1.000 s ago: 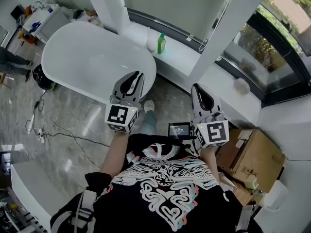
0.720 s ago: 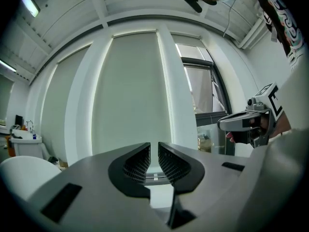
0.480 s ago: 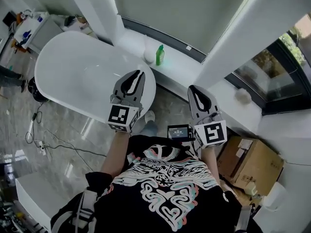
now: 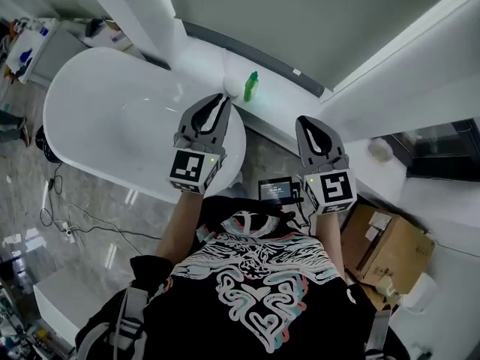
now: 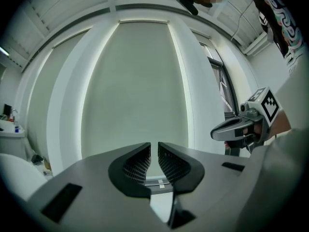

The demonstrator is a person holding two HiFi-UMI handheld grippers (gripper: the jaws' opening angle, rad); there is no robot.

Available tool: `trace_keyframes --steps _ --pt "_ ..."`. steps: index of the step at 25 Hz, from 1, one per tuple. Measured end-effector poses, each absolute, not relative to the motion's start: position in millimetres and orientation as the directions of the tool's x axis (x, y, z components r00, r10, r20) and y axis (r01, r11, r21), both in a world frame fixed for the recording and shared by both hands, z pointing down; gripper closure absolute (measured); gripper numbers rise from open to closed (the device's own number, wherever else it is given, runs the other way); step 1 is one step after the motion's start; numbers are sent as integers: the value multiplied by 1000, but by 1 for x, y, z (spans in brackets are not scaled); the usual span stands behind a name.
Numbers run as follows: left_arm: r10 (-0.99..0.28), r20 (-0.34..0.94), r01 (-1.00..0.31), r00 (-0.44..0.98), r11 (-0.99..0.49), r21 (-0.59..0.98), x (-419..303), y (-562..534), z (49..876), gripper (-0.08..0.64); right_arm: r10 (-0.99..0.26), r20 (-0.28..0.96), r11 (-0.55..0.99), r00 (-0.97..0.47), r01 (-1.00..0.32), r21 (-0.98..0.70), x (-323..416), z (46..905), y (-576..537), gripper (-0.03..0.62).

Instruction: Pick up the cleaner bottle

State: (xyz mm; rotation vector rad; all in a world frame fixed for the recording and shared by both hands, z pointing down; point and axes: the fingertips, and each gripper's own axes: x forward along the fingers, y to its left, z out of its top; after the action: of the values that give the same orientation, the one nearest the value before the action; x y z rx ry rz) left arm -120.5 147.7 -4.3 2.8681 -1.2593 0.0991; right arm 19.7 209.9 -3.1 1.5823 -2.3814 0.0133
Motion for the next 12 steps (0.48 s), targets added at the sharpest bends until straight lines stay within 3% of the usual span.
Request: trace_keyframes --steps 5,12 --pt "-711 62 -712 701 -703 -9 -114 114 2 502 -923 231 326 -307 -944 45 26 10 169 563" --pt "-714 70 -716 696 -698 10 -116 89 16 503 -922 270 308 -276 -948 81 26 28 147 563"
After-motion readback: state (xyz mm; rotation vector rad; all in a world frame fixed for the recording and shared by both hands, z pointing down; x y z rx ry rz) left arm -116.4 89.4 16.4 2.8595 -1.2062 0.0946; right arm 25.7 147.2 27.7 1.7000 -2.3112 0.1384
